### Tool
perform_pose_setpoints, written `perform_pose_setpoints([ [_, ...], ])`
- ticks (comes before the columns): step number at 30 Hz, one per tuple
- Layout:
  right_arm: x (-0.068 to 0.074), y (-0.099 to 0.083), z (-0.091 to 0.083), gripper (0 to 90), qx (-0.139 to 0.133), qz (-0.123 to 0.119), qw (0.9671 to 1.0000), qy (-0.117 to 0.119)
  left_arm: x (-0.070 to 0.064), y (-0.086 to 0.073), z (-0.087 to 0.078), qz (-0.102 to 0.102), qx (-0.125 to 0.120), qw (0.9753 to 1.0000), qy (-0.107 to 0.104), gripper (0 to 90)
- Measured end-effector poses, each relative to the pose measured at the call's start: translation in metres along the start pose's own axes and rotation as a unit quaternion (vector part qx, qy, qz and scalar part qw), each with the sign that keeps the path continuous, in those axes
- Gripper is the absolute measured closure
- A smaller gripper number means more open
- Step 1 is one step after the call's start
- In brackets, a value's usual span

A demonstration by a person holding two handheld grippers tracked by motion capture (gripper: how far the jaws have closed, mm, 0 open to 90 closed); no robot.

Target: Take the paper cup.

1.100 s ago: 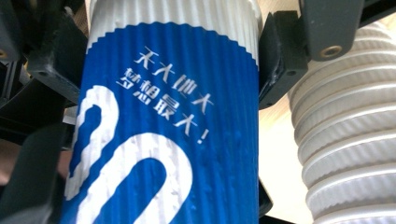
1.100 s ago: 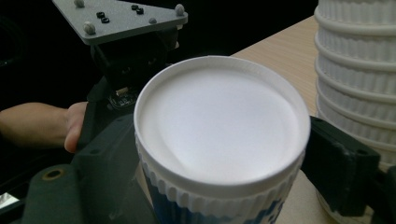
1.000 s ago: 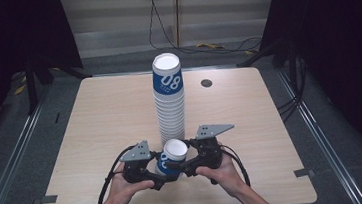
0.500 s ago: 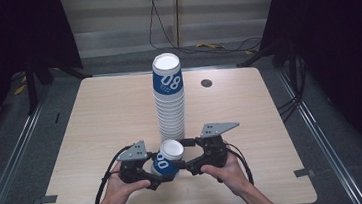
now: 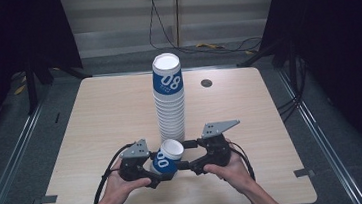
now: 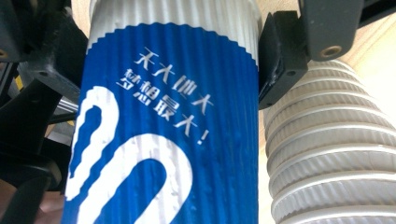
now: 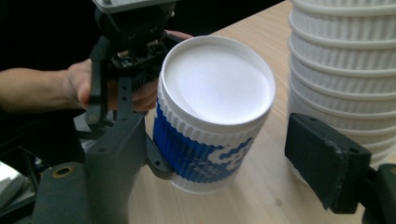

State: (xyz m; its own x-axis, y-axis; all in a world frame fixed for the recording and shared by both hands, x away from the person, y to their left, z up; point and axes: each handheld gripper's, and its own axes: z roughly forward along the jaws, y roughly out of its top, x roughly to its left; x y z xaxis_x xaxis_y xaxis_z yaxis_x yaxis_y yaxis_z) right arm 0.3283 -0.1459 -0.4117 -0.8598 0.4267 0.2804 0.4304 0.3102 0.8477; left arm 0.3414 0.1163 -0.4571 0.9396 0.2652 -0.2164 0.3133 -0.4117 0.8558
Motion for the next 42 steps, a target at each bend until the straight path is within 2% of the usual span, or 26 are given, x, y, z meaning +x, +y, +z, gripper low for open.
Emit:
perform_pose_setpoints([
  [3, -0.001, 0.0, -0.002, 20.6, 0.009, -0.005, 0.9999, 0.002, 0.001, -0.002, -0.001, 0.002, 0.016, 0.9999, 0.002, 22.3],
  [7, -0.003, -0.001, -0.001, 19.9, 0.037, -0.005, 0.9992, 0.013, -0.001, -0.003, -0.001, 0.003, 0.023, 0.9997, 0.0, 22.3],
  [10, -0.002, -0.002, 0.001, 19.7, 0.054, -0.014, 0.9983, 0.016, 0.0, -0.003, -0.002, 0.002, 0.029, 0.9996, 0.003, 22.3],
  [12, 0.0, -0.001, 0.002, 19.7, 0.064, -0.02, 0.9976, 0.02, 0.001, -0.003, -0.003, -0.006, 0.038, 0.9993, 0.004, 22.3],
  [15, 0.002, 0.0, 0.003, 19.5, 0.075, -0.033, 0.9965, 0.014, 0.002, -0.002, -0.005, 0.0, 0.062, 0.998, 0.012, 22.4],
  [21, 0.004, 0.002, 0.003, 17.0, 0.088, -0.055, 0.9946, 0.009, 0.001, 0.001, -0.006, 0.002, 0.071, 0.9974, 0.012, 22.5],
  [26, 0.004, 0.002, 0.004, 17.0, 0.098, -0.056, 0.9935, 0.006, 0.0, 0.001, -0.005, 0.003, 0.073, 0.9973, 0.006, 22.4],
  [29, 0.005, 0.003, 0.005, 16.1, 0.115, -0.06, 0.9915, 0.01, -0.001, 0.003, -0.005, 0.005, 0.079, 0.9969, 0.005, 22.3],
  [35, 0.009, 0.004, 0.009, 15.3, 0.145, -0.07, 0.987, 0.008, -0.002, 0.005, -0.005, 0.021, 0.101, 0.9946, 0.013, 22.4],
  [37, 0.009, 0.005, 0.01, 15.3, 0.152, -0.076, 0.9854, 0.004, -0.004, 0.007, -0.005, 0.028, 0.1, 0.9944, 0.021, 22.4],
  [39, 0.009, 0.005, 0.012, 15.3, 0.162, -0.083, 0.9834, -0.002, -0.006, 0.009, -0.006, 0.038, 0.114, 0.9925, 0.02, 22.4],
  [41, 0.009, 0.006, 0.014, 15.9, 0.171, -0.089, 0.9812, -0.002, -0.007, 0.009, -0.005, 0.04, 0.115, 0.9924, 0.022, 22.4],
  [42, 0.009, 0.005, 0.015, 16.7, 0.175, -0.096, 0.9799, -0.003, -0.008, 0.009, -0.004, 0.044, 0.123, 0.9911, 0.024, 22.4],
])
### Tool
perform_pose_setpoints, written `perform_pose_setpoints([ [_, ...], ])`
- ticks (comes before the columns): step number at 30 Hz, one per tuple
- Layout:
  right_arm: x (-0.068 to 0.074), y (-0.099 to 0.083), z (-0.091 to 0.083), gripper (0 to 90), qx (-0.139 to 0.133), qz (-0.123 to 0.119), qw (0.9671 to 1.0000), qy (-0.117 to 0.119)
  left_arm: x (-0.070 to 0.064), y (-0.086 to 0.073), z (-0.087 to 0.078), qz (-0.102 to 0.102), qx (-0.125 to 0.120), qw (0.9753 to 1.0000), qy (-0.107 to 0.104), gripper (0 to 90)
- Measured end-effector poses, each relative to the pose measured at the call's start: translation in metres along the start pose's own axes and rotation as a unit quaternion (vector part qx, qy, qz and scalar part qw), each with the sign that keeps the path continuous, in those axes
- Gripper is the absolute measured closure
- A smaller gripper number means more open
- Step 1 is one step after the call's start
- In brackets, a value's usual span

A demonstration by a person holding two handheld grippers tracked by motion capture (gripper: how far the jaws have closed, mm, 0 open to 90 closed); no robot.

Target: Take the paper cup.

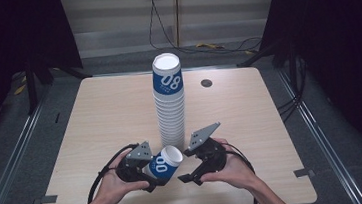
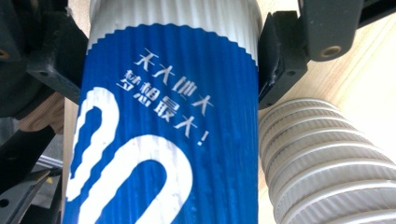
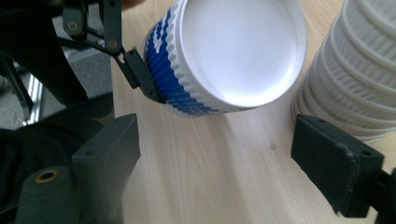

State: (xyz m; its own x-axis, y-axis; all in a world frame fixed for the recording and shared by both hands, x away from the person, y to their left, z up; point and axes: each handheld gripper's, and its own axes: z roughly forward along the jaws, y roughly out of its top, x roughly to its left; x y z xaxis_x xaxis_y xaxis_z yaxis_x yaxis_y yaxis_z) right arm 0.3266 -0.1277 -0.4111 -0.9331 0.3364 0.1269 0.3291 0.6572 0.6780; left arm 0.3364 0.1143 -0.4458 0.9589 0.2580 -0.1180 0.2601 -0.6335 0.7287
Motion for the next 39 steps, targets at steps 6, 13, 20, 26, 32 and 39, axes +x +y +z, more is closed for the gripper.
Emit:
perform_pose_setpoints([
  [6, 0.004, 0.001, 0.003, 16.8, 0.029, -0.021, 0.9994, -0.003, -0.002, 0.001, 0.005, 0.018, 0.025, 0.9995, 0.008, 22.1],
  [13, 0.0, 0.0, 0.005, 15.9, 0.044, -0.021, 0.9988, 0.001, -0.005, 0.004, 0.008, 0.042, 0.051, 0.9977, 0.011, 22.1],
  [20, 0.0, -0.003, 0.012, 18.6, 0.062, -0.024, 0.9978, 0.002, -0.006, 0.009, 0.003, 0.055, 0.064, 0.9964, 0.008, 22.2],
  [26, -0.001, -0.003, 0.014, 25.0, 0.076, -0.028, 0.9966, 0.015, -0.009, 0.014, 0.006, 0.078, 0.093, 0.9926, -0.005, 22.1],
  [32, -0.002, 0.0, 0.018, 24.5, 0.097, -0.028, 0.9947, 0.019, -0.012, 0.015, 0.011, 0.089, 0.108, 0.9901, -0.009, 22.1],
  [39, -0.001, 0.006, 0.025, 21.8, 0.131, -0.037, 0.9904, 0.022, -0.012, 0.017, 0.012, 0.105, 0.126, 0.9865, -0.003, 22.1],
])
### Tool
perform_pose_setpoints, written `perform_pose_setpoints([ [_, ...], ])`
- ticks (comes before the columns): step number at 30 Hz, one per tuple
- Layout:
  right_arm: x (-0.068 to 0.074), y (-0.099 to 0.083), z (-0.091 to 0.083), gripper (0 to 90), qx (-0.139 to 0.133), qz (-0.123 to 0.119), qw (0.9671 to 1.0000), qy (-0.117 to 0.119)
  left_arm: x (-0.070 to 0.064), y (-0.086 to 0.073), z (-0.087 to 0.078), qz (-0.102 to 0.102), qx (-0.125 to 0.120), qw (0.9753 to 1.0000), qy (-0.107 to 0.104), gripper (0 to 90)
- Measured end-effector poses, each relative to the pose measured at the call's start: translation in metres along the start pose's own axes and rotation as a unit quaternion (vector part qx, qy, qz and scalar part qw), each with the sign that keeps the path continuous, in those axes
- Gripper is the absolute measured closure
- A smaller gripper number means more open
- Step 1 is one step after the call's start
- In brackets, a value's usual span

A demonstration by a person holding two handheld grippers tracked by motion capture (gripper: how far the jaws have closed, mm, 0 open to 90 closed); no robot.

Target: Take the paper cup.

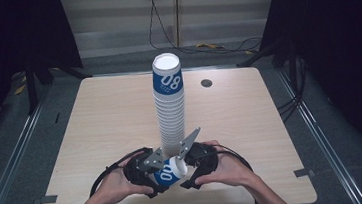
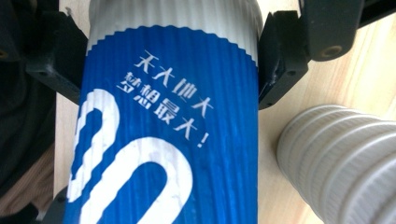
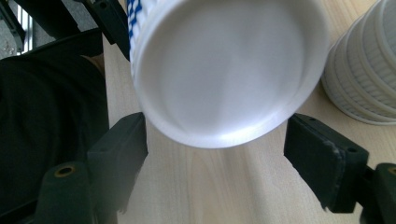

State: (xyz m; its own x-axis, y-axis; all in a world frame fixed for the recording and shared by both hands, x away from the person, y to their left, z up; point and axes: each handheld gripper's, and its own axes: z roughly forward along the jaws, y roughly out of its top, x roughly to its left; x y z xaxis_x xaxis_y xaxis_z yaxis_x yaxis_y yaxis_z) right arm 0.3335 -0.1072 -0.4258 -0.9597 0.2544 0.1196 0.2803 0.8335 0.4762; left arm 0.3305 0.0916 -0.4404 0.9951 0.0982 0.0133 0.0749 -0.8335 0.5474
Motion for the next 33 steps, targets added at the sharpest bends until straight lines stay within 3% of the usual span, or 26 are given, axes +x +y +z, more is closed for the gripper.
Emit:
perform_pose_setpoints([
  [6, 0.0, 0.003, 0.001, 23.0, -0.001, -0.002, 1.0, 0.005, -0.005, 0.002, 0.004, 0.008, 0.014, 0.9998, -0.008, 22.1],
  [8, 0.001, 0.003, 0.001, 23.3, -0.004, -0.003, 0.9999, 0.012, -0.007, 0.003, 0.005, 0.01, 0.014, 0.9998, -0.002, 22.1],
  [16, 0.004, 0.007, 0.004, 24.1, -0.018, -0.022, 0.9992, 0.029, -0.011, 0.007, 0.011, 0.019, 0.016, 0.9996, -0.013, 22.1],
  [24, 0.006, 0.005, 0.005, 28.4, -0.017, -0.013, 0.9989, 0.041, -0.012, 0.007, 0.013, 0.024, 0.015, 0.9994, -0.018, 21.8],
  [27, 0.007, 0.004, 0.005, 29.4, -0.027, -0.031, 0.9986, 0.035, -0.012, 0.006, 0.012, 0.038, 0.014, 0.9991, -0.011, 21.8],
  [30, 0.009, 0.003, 0.002, 30.1, -0.028, -0.034, 0.9987, 0.023, -0.01, 0.003, 0.01, 0.053, -0.011, 0.9985, -0.003, 21.3],
  [33, 0.008, 0.002, 0.0, 30.3, -0.031, -0.034, 0.9987, 0.021, -0.009, 0.001, 0.009, 0.049, -0.024, 0.9985, -0.003, 20.7],
])
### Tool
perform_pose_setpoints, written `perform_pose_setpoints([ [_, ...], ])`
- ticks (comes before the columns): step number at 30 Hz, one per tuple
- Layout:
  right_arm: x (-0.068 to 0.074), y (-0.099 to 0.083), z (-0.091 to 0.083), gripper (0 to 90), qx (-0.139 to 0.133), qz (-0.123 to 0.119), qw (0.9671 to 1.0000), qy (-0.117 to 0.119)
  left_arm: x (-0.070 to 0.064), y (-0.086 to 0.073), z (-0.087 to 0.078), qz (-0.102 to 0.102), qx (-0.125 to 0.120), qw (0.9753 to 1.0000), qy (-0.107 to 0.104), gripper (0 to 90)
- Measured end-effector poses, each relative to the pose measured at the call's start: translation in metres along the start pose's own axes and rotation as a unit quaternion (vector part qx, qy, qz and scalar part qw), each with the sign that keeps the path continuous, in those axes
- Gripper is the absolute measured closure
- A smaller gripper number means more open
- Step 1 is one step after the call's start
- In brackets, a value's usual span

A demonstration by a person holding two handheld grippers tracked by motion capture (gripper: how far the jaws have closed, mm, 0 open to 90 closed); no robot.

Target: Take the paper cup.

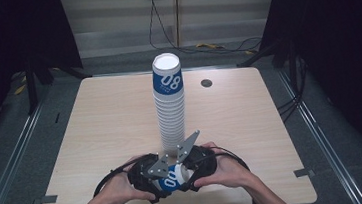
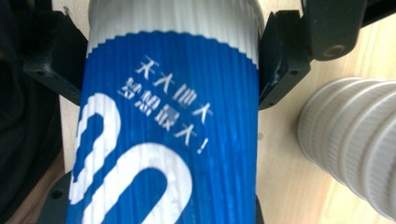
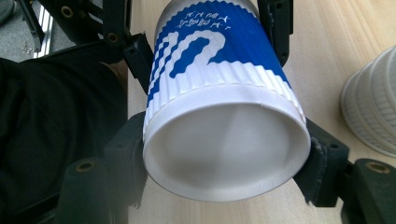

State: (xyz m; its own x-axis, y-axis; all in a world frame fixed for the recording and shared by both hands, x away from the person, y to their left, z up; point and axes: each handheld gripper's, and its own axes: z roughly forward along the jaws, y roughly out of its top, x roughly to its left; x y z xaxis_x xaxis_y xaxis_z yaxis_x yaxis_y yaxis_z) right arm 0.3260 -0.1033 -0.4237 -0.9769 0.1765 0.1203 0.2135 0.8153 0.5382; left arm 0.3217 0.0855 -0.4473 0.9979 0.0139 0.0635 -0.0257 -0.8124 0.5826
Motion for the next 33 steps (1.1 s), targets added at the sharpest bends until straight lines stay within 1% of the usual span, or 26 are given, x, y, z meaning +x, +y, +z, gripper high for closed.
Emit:
perform_pose_setpoints([
  [2, 0.0, 0.0, -0.001, 30.4, -0.001, -0.003, 1.0, 0.001, 0.0, -0.001, 0.0, -0.006, -0.002, 1.0, -0.002, 20.3],
  [3, 0.0, -0.001, -0.001, 30.4, -0.001, -0.001, 1.0, 0.0, 0.0, -0.001, 0.0, -0.003, -0.004, 1.0, -0.002, 20.2],
  [4, 0.0, -0.001, -0.001, 30.4, 0.0, -0.003, 1.0, 0.0, 0.0, -0.002, 0.0, -0.007, -0.002, 1.0, -0.006, 20.0],
  [5, 0.0, -0.001, 0.0, 30.4, 0.001, -0.002, 1.0, 0.003, -0.001, -0.003, 0.001, -0.007, -0.008, 0.9999, -0.002, 19.9],
  [6, 0.0, -0.002, 0.0, 30.4, 0.001, -0.005, 1.0, 0.002, -0.002, -0.004, 0.001, -0.009, -0.009, 0.9999, -0.001, 19.9],
  [7, 0.0, -0.002, 0.0, 30.4, 0.002, -0.006, 1.0, 0.003, -0.002, -0.004, 0.001, -0.005, -0.013, 0.9999, -0.002, 19.9],
  [8, 0.0, -0.003, 0.001, 30.5, 0.002, -0.004, 1.0, 0.004, -0.001, -0.005, 0.001, -0.004, -0.019, 0.9998, -0.002, 19.8],
  [9, 0.0, -0.003, 0.001, 30.5, 0.002, -0.003, 1.0, 0.004, -0.001, -0.005, -0.001, -0.008, -0.018, 0.9998, -0.002, 19.8],
  [10, 0.0, -0.003, 0.0, 30.5, 0.003, -0.003, 1.0, 0.002, 0.0, -0.005, -0.002, -0.006, -0.021, 0.9998, -0.002, 19.9],
  [11, 0.001, -0.002, 0.0, 30.5, 0.001, -0.003, 1.0, 0.002, 0.0, -0.006, -0.001, -0.005, -0.03, 0.9995, 0.002, 19.7],
  [12, 0.0, -0.002, -0.001, 30.5, -0.001, -0.005, 1.0, 0.001, 0.0, -0.007, -0.001, -0.013, -0.037, 0.9992, 0.0, 19.7],
  [14, 0.0, -0.003, -0.002, 30.5, -0.002, -0.004, 1.0, 0.001, 0.0, -0.009, -0.002, -0.011, -0.045, 0.9989, 0.003, 19.6],
  [15, 0.0, -0.004, -0.002, 30.5, -0.001, -0.004, 1.0, 0.002, -0.001, -0.009, -0.001, -0.014, -0.053, 0.9985, 0.004, 19.6],
  [16, 0.0, -0.005, -0.002, 30.5, -0.002, 0.0, 1.0, 0.002, -0.001, -0.01, -0.002, -0.015, -0.047, 0.9988, 0.005, 19.6],
  [17, -0.001, -0.005, -0.001, 30.5, -0.006, -0.003, 1.0, 0.003, -0.001, -0.009, -0.002, -0.013, -0.055, 0.9984, 0.006, 19.6],
  [19, -0.002, -0.006, -0.002, 30.5, -0.009, 0.0, 1.0, 0.003, 0.001, -0.009, -0.005, -0.015, -0.057, 0.9982, 0.002, 19.5],
  [20, -0.002, -0.006, -0.003, 30.4, -0.011, -0.001, 0.9999, 0.002, 0.001, -0.009, -0.006, -0.022, -0.065, 0.9976, 0.002, 19.4],
  [21, -0.002, -0.006, -0.004, 30.4, -0.012, -0.001, 0.9999, 0.003, 0.002, -0.009, -0.007, -0.022, -0.07, 0.9973, 0.005, 19.3],
  [22, -0.002, -0.006, -0.004, 30.4, -0.017, 0.005, 0.9998, 0.001, 0.002, -0.01, -0.009, -0.029, -0.076, 0.9967, 0.007, 18.7],
  [23, -0.003, -0.006, -0.005, 30.4, -0.019, 0.003, 0.9998, 0.0, 0.003, -0.01, -0.01, -0.03, -0.085, 0.9959, 0.006, 18.7],
  [25, -0.004, -0.007, -0.007, 30.4, -0.026, 0.008, 0.9996, -0.002, 0.003, -0.011, -0.011, -0.033, -0.1, 0.9944, 0.013, 18.4],
  [27, -0.004, -0.008, -0.008, 30.4, -0.025, 0.009, 0.9996, -0.003, 0.003, -0.012, -0.012, -0.037, -0.108, 0.9934, 0.011, 18.4],
  [29, -0.004, -0.01, -0.009, 30.4, -0.028, 0.011, 0.9995, -0.006, 0.005, -0.012, -0.014, -0.043, -0.114, 0.9925, 0.004, 18.2],
  [31, -0.004, -0.011, -0.008, 30.4, -0.032, 0.01, 0.9994, -0.009, 0.007, -0.013, -0.016, -0.053, -0.119, 0.9915, 0.001, 17.8],
  [32, -0.005, -0.013, -0.008, 30.4, -0.029, 0.018, 0.9994, -0.008, 0.007, -0.014, -0.017, -0.055, -0.125, 0.9906, 0.0, 17.5],
  [33, -0.005, -0.014, -0.009, 30.3, -0.028, 0.019, 0.9994, -0.009, 0.008, -0.015, -0.017, -0.057, -0.129, 0.9899, 0.002, 17.4],
])
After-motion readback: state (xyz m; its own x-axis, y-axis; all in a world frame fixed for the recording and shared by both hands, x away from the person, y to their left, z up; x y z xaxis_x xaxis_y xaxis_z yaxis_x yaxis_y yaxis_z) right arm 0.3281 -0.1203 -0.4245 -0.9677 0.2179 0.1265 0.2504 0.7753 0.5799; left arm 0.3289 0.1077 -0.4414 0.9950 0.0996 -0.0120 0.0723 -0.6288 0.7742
